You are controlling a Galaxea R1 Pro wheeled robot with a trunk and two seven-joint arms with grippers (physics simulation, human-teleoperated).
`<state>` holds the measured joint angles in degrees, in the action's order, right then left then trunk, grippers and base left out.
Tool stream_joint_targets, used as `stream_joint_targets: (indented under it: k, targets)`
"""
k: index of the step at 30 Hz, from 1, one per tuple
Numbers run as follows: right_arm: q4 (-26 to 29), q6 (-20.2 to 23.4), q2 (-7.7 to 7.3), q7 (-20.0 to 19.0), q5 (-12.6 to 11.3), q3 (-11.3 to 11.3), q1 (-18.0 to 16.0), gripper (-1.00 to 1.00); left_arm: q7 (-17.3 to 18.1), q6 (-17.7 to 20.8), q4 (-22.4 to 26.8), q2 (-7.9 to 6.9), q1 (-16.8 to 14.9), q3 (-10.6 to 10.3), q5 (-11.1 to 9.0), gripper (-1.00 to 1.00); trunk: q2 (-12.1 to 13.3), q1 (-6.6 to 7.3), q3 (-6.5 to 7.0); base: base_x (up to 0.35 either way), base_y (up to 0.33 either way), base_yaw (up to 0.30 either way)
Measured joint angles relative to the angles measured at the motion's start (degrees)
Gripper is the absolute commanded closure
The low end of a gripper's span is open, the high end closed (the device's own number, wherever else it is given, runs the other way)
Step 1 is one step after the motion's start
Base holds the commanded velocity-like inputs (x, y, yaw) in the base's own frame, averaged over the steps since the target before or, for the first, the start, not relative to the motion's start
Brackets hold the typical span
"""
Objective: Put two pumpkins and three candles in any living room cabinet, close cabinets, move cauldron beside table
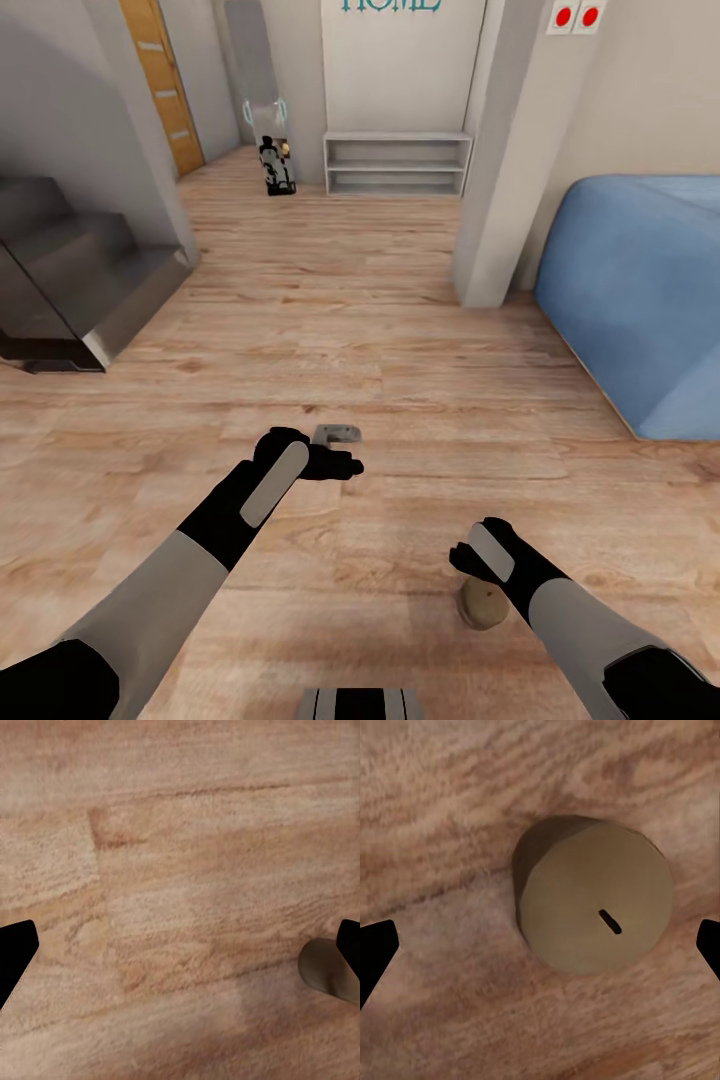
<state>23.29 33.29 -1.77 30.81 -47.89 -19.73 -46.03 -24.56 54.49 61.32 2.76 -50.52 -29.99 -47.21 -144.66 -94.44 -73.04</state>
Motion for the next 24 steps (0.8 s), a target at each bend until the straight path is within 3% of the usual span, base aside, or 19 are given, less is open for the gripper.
stream_joint_targets:
  k: [24]
  targets:
    - [-0.4,0.0,-0.26,-0.4,0.0,0.1,0.0,-1.0,-0.1,0.0,0.0,0.15,0.0,0.0,0.0,-1.0,0.0,-0.01,0.0,0.05,-0.07,0.0]
